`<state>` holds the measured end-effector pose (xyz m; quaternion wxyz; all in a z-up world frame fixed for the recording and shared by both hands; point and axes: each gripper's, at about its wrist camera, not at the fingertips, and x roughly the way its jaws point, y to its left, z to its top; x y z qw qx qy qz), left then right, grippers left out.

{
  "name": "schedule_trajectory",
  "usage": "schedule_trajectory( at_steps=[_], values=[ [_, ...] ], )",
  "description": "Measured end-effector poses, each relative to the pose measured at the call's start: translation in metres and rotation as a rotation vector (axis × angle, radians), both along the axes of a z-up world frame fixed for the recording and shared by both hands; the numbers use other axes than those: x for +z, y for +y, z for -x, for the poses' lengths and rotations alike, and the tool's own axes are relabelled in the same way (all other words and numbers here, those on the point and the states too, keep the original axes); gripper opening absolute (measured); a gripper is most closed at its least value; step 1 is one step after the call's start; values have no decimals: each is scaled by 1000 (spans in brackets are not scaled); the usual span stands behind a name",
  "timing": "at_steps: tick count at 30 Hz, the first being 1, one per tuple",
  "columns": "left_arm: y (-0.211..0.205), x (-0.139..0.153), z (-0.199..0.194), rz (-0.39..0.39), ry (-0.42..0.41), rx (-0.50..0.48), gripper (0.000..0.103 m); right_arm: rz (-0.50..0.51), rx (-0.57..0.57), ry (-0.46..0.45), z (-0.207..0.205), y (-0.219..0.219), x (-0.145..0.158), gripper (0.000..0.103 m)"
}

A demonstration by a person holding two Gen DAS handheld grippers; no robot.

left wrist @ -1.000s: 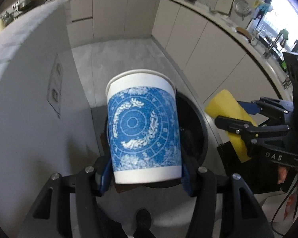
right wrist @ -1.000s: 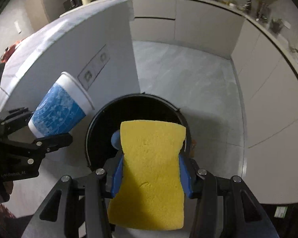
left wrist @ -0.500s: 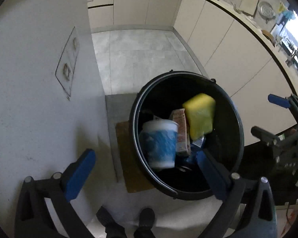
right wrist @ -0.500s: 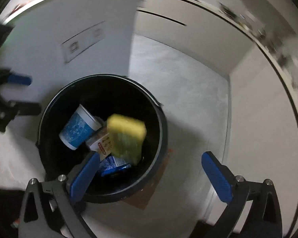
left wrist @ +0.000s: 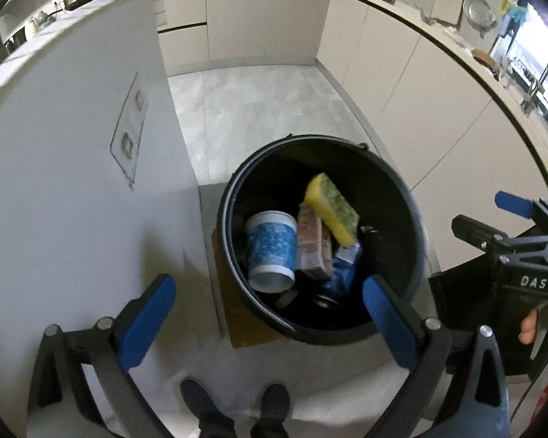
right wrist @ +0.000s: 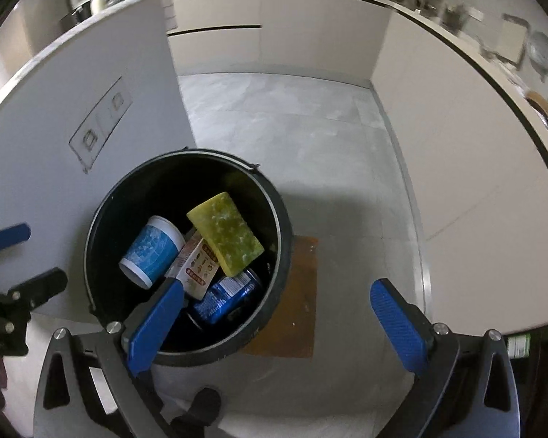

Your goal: Collect trash

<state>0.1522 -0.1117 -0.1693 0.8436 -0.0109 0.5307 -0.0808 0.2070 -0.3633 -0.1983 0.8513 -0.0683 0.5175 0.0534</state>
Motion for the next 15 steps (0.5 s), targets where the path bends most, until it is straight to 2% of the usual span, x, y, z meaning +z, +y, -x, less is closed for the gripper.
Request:
schedule_trajectory(
  at_steps=[5,7,15],
  values=[
    [-4,29,21,7,-49,-4,103,-20,-91,1,18,-9,26,103],
    [-4,37,28,-2,-69,0,103,-24,-94,-5,25,-8,34,103],
    [16,84,54,45,-138,41,103,-55,-77,-43,58,11,72,103]
  ],
)
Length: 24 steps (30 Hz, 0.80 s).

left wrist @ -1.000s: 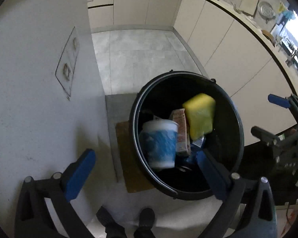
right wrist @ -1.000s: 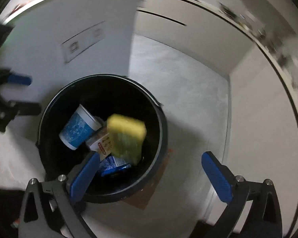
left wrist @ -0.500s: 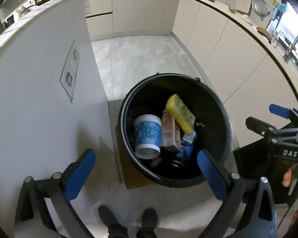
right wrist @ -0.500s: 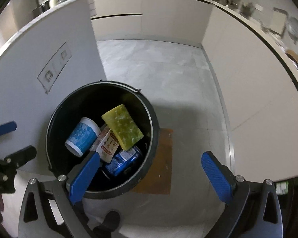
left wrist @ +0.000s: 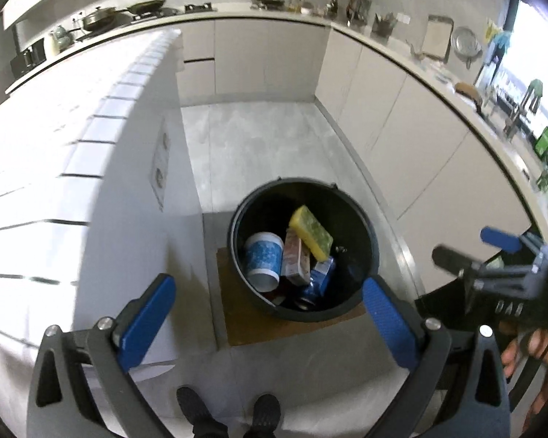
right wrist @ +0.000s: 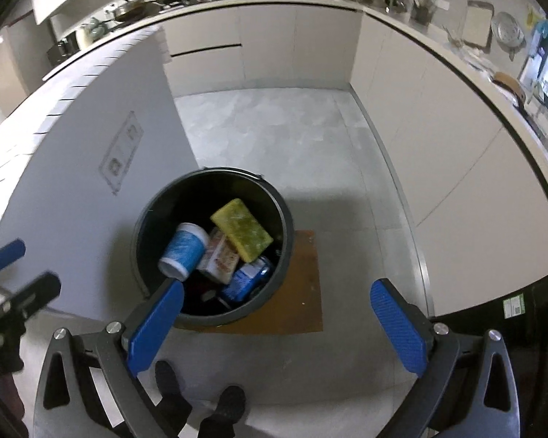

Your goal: Collect trash

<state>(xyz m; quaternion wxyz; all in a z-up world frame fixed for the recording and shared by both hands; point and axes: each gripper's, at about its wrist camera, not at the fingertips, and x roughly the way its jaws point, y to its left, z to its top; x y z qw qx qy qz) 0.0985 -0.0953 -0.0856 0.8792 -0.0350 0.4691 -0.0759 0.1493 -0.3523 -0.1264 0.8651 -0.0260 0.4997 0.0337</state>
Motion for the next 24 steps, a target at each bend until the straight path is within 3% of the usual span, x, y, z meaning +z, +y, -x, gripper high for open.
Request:
schedule_trajectory(
  at_steps=[10,12,24],
  values=[
    [22,48,26,36,-76,22,103,2,42,-68,50,29,61,103],
    [25,57,32,13,-107,23,103,-8,53,-83,59,34,71,103],
    [38,87,47,32,-172,37,103,-30,90,-165,97,58,119,103]
  ],
)
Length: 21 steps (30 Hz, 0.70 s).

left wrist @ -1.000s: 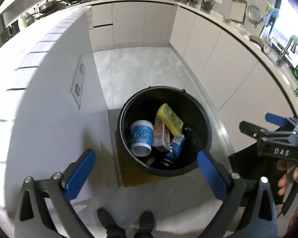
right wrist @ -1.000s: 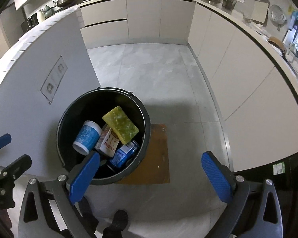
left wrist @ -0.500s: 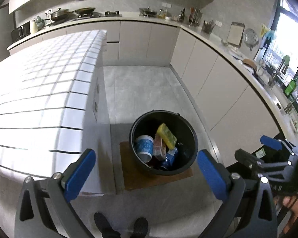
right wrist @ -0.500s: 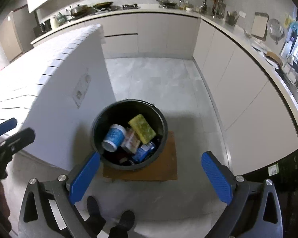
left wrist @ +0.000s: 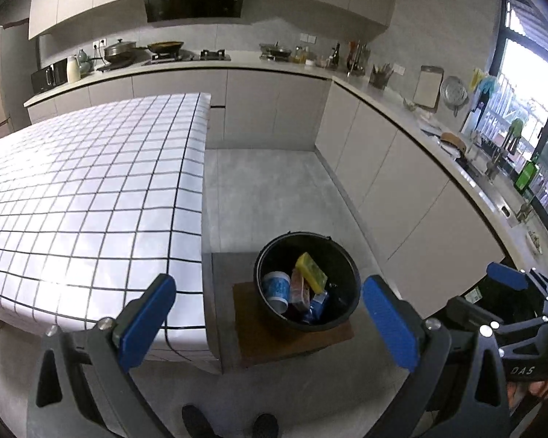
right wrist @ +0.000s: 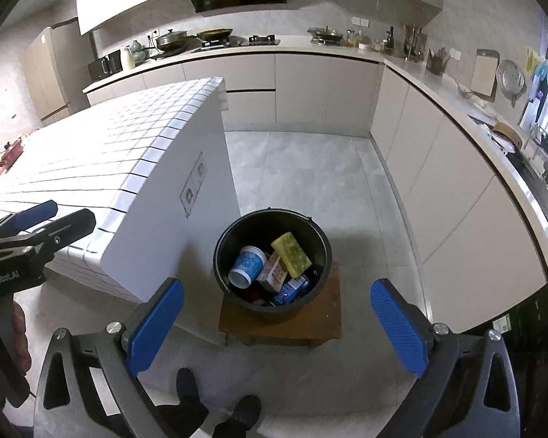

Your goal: Collect trash

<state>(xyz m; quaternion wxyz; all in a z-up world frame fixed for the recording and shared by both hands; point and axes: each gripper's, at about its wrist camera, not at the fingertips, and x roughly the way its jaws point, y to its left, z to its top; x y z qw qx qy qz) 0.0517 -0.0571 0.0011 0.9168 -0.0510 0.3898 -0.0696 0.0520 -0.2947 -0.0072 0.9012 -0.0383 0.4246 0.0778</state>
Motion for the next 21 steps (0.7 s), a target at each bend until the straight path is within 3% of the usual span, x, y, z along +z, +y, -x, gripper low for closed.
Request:
schedule_trajectory(
  at_steps=[21],
  values=[
    [14,25,19,-14,-108,2,103,-20,10,-74,26,26,30,103]
  ],
)
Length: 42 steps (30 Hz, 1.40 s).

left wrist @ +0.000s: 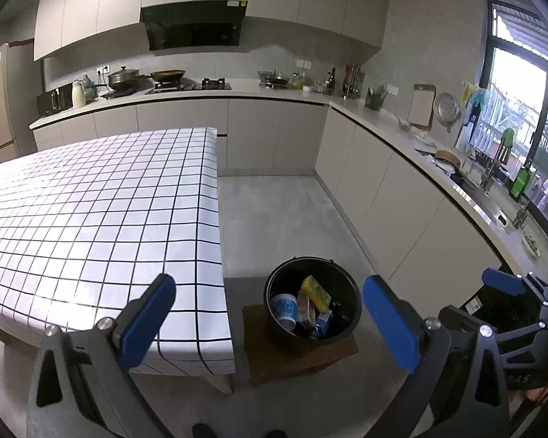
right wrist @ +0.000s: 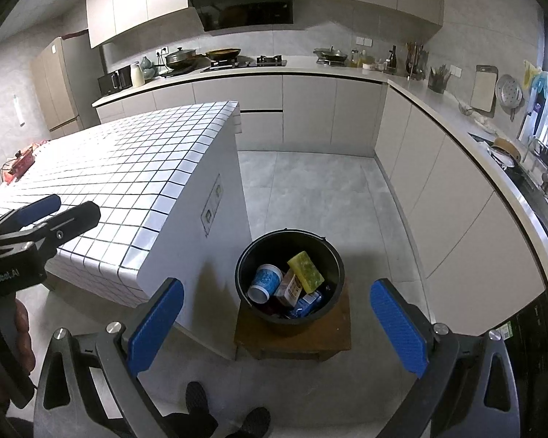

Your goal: Collect trash

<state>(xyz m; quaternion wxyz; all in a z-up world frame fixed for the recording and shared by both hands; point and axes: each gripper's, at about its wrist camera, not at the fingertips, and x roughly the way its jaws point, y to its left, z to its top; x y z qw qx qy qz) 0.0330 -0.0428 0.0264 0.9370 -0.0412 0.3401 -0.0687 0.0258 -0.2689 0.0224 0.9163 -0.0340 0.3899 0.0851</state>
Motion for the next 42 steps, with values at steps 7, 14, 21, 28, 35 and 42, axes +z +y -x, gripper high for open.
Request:
schedule_trajectory(
  at_steps=[7,14,21,28,35,42],
  values=[
    [-2,0,1,2,-1,-4,103,-4,-2,-3,3,3,1,103],
    [-1,2,4,3,-7,-6,103,-7,-2,-5,4,4,3,103],
    [-1,2,6,-1,-6,-9,103,-4,-2,-5,4,6,3,103],
    [-3,4,7,-6,-7,-8,103,-7,-2,-8,5,7,4,103],
    [-4,5,7,-13,-6,-10,103,-7,1,-5,5,7,4,103],
    [-5,5,6,-17,-2,-12,103,-6,3,-2,4,6,4,103]
  ],
)
